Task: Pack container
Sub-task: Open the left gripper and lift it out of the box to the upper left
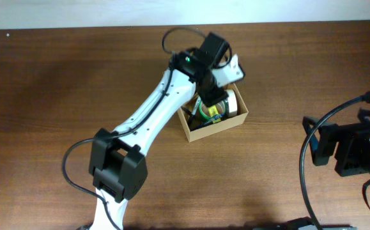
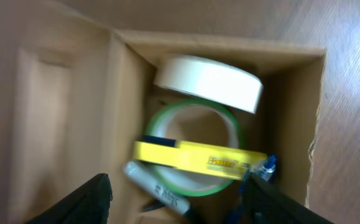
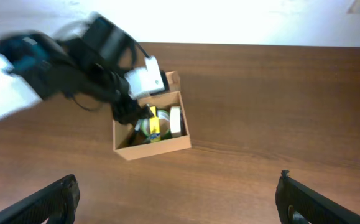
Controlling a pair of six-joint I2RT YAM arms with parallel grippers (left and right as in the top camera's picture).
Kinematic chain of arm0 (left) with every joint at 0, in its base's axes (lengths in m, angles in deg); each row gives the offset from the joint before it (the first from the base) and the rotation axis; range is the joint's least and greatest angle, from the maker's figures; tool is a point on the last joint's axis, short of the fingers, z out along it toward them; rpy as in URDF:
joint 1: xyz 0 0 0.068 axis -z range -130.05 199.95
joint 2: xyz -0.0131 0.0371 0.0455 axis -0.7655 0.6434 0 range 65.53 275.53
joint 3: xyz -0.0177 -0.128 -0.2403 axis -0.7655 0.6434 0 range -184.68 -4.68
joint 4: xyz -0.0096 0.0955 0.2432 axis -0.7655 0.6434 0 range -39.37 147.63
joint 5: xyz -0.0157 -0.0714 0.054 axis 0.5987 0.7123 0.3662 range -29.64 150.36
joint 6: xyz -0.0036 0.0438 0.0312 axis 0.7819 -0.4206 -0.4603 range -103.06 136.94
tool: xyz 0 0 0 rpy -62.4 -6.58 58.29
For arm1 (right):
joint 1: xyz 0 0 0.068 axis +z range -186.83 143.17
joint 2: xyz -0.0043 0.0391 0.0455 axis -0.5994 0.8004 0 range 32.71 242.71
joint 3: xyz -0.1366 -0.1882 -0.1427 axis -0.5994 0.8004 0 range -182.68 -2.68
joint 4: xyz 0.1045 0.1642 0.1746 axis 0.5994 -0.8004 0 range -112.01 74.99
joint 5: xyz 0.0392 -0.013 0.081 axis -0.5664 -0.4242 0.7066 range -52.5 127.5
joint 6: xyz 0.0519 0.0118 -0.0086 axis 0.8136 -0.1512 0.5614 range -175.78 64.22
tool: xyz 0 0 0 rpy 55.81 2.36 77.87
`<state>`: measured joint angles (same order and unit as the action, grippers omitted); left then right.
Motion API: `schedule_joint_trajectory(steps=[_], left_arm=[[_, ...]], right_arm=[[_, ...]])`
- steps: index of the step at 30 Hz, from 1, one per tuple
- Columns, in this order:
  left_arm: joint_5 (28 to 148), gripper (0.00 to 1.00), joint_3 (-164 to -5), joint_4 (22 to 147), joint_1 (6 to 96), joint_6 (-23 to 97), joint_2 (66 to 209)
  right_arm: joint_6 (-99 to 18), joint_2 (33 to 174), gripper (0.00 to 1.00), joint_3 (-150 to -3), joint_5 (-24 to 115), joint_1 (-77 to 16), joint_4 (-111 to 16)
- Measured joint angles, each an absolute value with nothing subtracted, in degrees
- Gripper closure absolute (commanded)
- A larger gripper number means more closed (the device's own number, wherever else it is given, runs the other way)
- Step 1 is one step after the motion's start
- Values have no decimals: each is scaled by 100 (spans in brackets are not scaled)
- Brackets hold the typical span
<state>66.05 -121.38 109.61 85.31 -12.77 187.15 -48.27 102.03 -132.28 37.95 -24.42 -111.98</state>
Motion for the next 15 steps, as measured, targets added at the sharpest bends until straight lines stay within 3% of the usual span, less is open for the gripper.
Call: schedule_joint_trajectory(steps=[5,15], left_arm=[[6257,28,-13585,11403,8528,-805,18678],[5217,34,-14796,12487,8201,856,18097]], right_arm=[[-4825,10240,1,-13228,3425,-2442,-11198],[-4829,10883,1,-13182,2732,-2453,-11198]])
